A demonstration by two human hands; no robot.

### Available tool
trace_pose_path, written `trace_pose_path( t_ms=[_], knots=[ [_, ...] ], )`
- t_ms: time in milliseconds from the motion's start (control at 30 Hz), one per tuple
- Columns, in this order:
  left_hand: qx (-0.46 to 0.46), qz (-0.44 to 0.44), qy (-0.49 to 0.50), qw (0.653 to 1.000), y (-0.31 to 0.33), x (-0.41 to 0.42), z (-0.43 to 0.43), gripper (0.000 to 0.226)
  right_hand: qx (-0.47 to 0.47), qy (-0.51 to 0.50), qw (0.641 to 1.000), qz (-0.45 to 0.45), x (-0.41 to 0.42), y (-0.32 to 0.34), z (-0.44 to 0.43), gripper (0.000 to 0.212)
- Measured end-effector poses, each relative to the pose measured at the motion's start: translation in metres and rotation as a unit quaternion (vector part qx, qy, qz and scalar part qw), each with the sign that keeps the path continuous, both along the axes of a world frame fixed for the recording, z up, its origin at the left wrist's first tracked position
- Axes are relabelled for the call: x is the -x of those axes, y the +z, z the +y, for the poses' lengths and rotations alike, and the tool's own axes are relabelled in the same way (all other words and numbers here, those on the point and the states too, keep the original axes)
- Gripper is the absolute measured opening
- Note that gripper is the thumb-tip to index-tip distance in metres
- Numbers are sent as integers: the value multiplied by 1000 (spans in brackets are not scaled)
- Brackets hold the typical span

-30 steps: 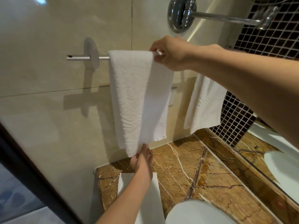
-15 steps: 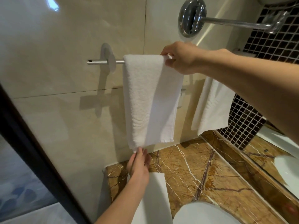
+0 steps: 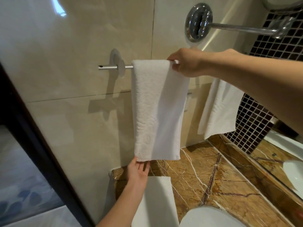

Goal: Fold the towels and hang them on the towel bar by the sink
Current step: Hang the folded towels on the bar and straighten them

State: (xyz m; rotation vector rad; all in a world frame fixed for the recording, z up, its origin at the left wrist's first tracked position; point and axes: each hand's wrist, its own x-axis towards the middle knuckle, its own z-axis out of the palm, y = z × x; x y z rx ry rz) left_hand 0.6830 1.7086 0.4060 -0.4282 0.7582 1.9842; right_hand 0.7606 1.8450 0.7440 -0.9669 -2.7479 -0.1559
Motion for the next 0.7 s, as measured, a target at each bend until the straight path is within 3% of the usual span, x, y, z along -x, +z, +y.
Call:
trace_pose_path(
  t_ms=[133,233,333,467,567,633,700],
  knots=[
    [-5,26,22,999,-2,1,1,34,3,35,999,16,4,-5,-14,40],
    [15,93,49,994,-10,4,-6,50,2,63,997,45,7,-6,-23,52],
    [72,204,35,976,-15,8,-12,34,9,75,996,53,8,-9,-26,52],
    [161,348,15,924,-20,12,-16,19,9,95,994,60,10,-12,-33,47],
    [217,475,-4,853,-17,17,-16,8,12,117,991,64,16,-14,-37,48],
    [235,534,-23,812,-13,23,-14,0,3,124,990,65,20,-14,-35,47],
    [227,560,-51,795,-11,31,-10,2,-16,121,990,69,23,-13,-31,42]
  ],
)
